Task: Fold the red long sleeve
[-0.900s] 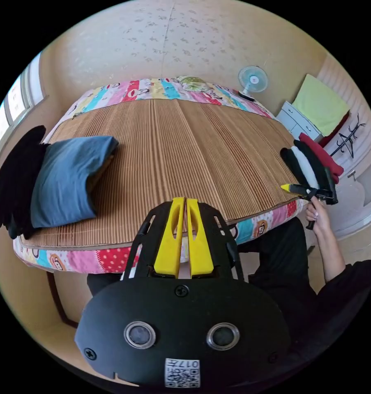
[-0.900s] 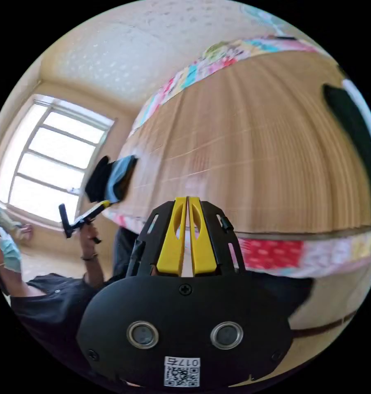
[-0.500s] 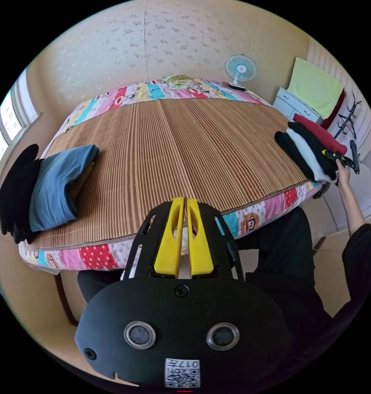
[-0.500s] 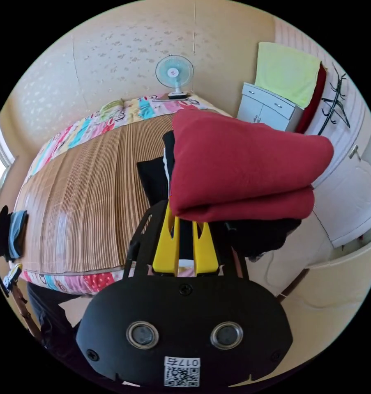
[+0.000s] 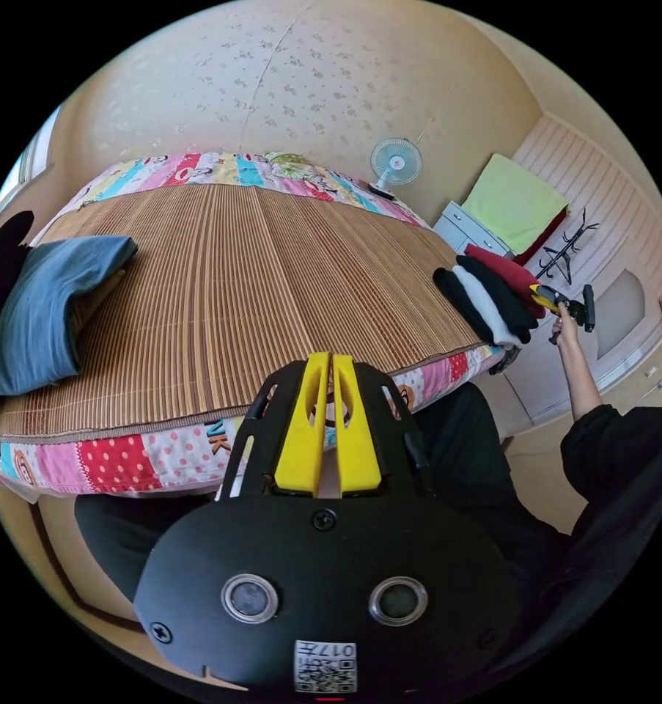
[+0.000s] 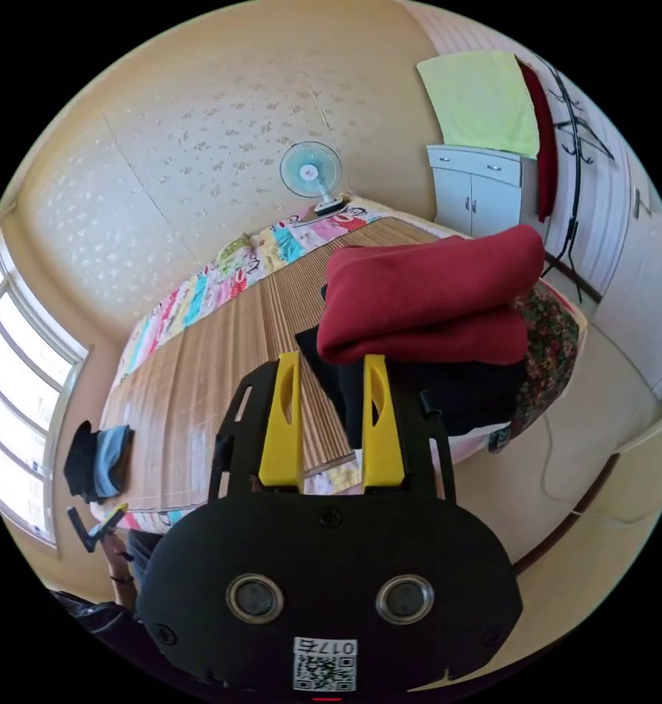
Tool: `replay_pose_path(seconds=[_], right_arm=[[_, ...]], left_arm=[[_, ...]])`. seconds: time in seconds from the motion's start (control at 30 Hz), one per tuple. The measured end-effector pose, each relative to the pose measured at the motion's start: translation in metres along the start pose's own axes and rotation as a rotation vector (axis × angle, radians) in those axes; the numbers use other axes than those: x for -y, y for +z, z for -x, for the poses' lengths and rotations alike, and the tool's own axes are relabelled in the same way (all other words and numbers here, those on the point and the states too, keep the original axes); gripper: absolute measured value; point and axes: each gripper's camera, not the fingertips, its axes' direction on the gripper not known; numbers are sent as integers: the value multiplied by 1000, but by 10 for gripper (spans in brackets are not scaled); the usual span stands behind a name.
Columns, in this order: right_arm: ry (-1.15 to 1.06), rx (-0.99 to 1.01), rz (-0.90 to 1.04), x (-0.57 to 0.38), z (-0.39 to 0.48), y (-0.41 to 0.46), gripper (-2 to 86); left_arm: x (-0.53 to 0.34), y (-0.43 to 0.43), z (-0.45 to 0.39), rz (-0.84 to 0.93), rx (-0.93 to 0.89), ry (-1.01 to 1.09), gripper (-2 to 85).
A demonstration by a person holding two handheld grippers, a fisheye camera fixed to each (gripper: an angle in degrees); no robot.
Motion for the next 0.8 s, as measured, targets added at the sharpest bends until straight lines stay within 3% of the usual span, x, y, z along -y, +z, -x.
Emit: replay_pose_path(seconds=[0.1,0.27,0.4,0.43,0.5,0.63,0.73,0.8], right_arm=[[69,100,-50,-19,-11,-14,154],[236,-14,-226,-18,-45,-38,166],[224,98,-115,35,-61,-1,145],[207,101,-36,58,-57,17,105],[150,94,1,87,-30,27,63],[-217,23,-48,121,125,13,37],[-447,-119,-135,68,227,21,34],[-513,-45,-157,20,261,34,32]], left_arm=[[-7,1,17,-20,-15,-32,-10],[-10,4,38,-40,-19,-49,-9],[-7,7,49,-69,-75,-30,-4],[-6,8,53,-87,-102,-33,0],[-5,9,61,-113,-143,-49,12],[-3,12,77,-137,-222,-65,-5],[-1,19,86,-129,-210,-61,-9],[0,25,93,-123,-196,-79,-10]])
